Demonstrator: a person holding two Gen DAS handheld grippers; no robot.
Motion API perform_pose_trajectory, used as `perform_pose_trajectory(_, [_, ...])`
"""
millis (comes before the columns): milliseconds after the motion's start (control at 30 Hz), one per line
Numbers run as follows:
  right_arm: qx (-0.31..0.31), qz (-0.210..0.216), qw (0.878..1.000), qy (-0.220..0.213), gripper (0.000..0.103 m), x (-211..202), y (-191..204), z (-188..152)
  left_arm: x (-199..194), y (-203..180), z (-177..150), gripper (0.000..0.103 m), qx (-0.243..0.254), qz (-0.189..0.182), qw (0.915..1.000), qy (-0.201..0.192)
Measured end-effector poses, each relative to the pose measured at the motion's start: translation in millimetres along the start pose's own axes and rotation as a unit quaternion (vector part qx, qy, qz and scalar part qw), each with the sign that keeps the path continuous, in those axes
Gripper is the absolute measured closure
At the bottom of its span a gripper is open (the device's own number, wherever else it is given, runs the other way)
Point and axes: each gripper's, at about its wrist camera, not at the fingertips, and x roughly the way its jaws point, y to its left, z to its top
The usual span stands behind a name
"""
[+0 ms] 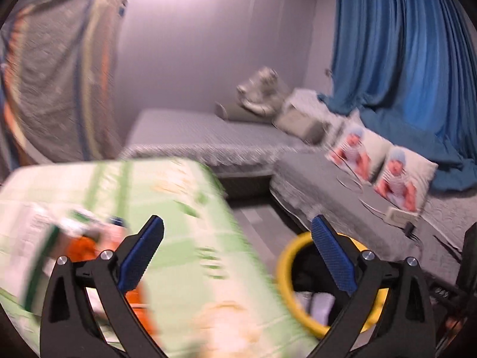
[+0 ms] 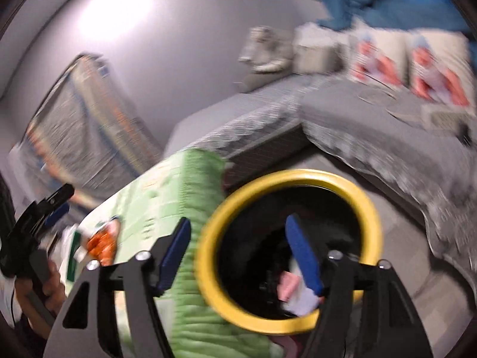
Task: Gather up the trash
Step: 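Grasp the white tissue pack with the left tool while right grasps the white box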
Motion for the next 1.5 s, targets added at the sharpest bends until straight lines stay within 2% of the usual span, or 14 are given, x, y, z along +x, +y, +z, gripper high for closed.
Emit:
perform_pose_trajectory(167, [-0.121,0.101,0.987,0.023,0.038,9,86,-2,-67,85,0,0.008,-0.01,0.087,0.995,-0.048])
perform_pose_trajectory(300, [-0.221,0.173,0.957,0.069,0.038,30,163,-14,-111,150,-8,0.008,-0.018,0.161,0.9838,-0.077])
perform_pose_trajectory(400, [-0.297,0.209,0.925,0.111,0.038,52,223,-32,-132,197,-18,0.008,-0.022,0.201,0.9765,-0.074])
perform_pose_trajectory(500, [-0.368,0.216,0.892,0.148,0.038,79,276,-51,-146,231,-27,0.008,-0.048,0.182,0.98,-0.066])
perform_pose_trajectory(567, [-0.405,0.211,0.874,0.168,0.038,100,303,-61,-145,249,-31,0.008,-0.05,0.137,0.9888,-0.034])
perform_pose_trajectory(633, [-0.433,0.204,0.858,0.187,0.038,119,326,-68,-140,260,-35,0.008,-0.042,0.118,0.9921,-0.009])
perform_pose_trajectory(700, [-0.456,0.192,0.847,0.196,0.038,133,338,-74,-137,265,-40,0.008,-0.033,0.118,0.9924,-0.001])
perform_pose_trajectory(967, [-0.49,0.168,0.822,0.236,0.039,169,358,-94,-131,259,-65,0.008,0.007,0.087,0.9961,0.014])
perform_pose_trajectory(1067, [-0.497,0.159,0.817,0.245,0.044,177,361,-104,-121,258,-68,0.008,0.015,0.079,0.9965,0.025])
perform_pose_trajectory(1133, [-0.492,0.16,0.819,0.247,0.065,180,361,-106,-116,258,-68,0.008,0.016,0.076,0.9965,0.032])
perform_pose_trajectory(1200, [-0.482,0.156,0.825,0.248,0.078,180,359,-106,-111,258,-69,0.008,0.017,0.077,0.9961,0.04])
perform_pose_trajectory(1300, [-0.456,0.169,0.838,0.247,0.08,177,352,-101,-103,259,-70,0.008,0.017,0.071,0.9959,0.053])
perform_pose_trajectory(1400, [-0.391,0.205,0.862,0.248,0.08,167,335,-83,-95,258,-72,0.008,0.029,0.071,0.9948,0.067])
perform_pose_trajectory(1500, [-0.344,0.231,0.877,0.244,0.08,155,321,-64,-78,256,-74,0.008,0.044,0.074,0.9923,0.088])
